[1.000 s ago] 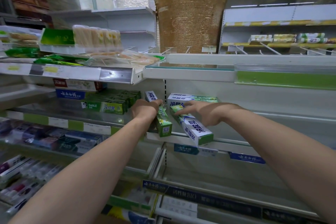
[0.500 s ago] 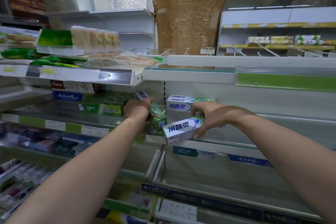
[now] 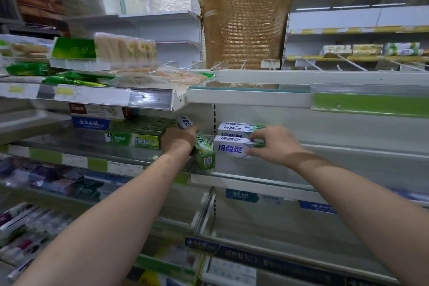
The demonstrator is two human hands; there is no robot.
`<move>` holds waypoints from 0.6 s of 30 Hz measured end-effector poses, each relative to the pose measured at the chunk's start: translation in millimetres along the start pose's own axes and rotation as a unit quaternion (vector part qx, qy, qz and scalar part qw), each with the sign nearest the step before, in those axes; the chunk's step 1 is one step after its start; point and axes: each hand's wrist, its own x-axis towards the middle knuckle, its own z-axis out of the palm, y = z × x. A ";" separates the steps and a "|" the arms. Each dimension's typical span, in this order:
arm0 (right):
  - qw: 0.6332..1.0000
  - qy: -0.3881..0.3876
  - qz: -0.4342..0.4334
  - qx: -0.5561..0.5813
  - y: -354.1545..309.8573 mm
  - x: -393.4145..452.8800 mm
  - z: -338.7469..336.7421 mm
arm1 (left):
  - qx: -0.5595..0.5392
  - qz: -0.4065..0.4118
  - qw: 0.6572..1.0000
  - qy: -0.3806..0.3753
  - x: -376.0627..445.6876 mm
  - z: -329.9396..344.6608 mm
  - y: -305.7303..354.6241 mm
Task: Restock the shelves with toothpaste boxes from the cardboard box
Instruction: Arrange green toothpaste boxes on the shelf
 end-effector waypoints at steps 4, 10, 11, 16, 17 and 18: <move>0.997 0.044 0.006 -0.059 -7.3 10.5 22.4 | -0.023 -0.021 0.999 -0.010 0.3 6.6 -3.5; 0.997 0.053 0.016 -0.061 -2.8 20.2 30.9 | -0.027 -0.022 0.999 -0.013 5.3 7.4 -7.0; 0.997 0.052 0.021 -0.060 -1.9 21.5 30.7 | -0.022 -0.020 0.999 -0.014 5.8 7.5 -7.3; 0.996 0.054 0.034 -0.065 4.2 24.3 33.5 | -0.014 -0.010 1.000 -0.014 8.1 10.4 -9.7; 0.996 0.052 0.036 -0.068 4.3 25.1 33.3 | -0.016 -0.010 1.000 -0.018 6.9 10.3 -9.5; 0.996 0.050 0.038 -0.071 4.3 25.8 33.0 | -0.014 -0.010 1.000 -0.022 6.0 10.9 -9.6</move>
